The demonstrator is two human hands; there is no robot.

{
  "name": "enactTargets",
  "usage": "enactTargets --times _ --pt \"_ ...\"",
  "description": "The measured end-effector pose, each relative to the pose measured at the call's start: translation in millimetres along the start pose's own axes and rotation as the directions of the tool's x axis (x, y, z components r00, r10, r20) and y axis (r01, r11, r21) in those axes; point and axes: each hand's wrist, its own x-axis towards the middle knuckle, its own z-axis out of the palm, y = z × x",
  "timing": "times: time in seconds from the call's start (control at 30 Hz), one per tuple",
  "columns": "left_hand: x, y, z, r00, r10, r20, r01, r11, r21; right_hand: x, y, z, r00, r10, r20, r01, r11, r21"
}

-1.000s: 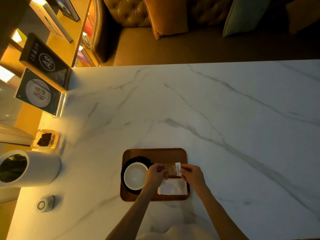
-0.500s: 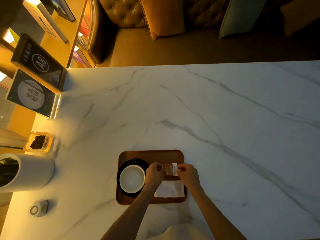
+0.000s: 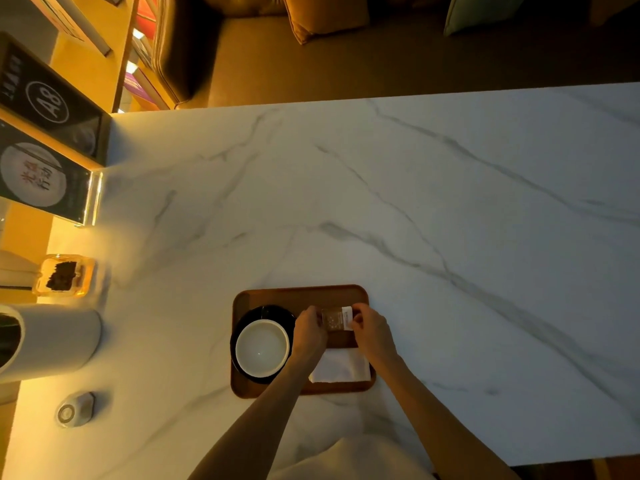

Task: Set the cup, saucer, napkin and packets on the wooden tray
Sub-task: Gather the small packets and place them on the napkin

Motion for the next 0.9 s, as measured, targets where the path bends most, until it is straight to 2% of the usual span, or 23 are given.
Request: enactTargets --times 0.1,0.2,0.3,0.37,0.47,0.67,0.9 --pt "-1.7 2.4 -1.3 0.998 0.067 0.003 -0.067 0.995 0.08 -0.1 3.7 -2.5 0.999 -0.051 -0.01 0.05 0.998 -0.044" --pt "-4.1 1.6 -3.1 0.976 0.216 0.001 -0.21 0.946 0.245 -0.7 10.3 -6.6 0.974 -0.228 -0.011 0.223 0.962 -0.159" --pt "-2.1 -4.4 -4.3 0.923 0.378 0.071 -0.371 0.829 0.419 2.5 15.2 -9.4 0.898 -0.43 0.093 0.438 0.854 -0.28" --pt "0.0 -10.4 -2.8 0.897 0.419 0.136 -0.431 0.766 0.477 3.2 15.9 -9.9 0.847 -0.504 0.17 0.53 0.772 -0.351" --pt "1.3 -18.4 0.8 0.887 0.418 0.196 -0.456 0.728 0.512 4.5 14.8 -9.7 0.823 -0.535 0.188 0.559 0.709 -0.43" --pt "1.7 -18.9 1.0 0.875 0.432 0.218 -0.479 0.706 0.523 14.5 15.9 -12.2 0.774 -0.611 0.165 0.613 0.659 -0.436" --pt "1.2 -15.5 0.3 0.873 0.44 0.21 -0.482 0.713 0.51 15.3 16.0 -12.3 0.778 -0.606 0.167 0.606 0.651 -0.457"
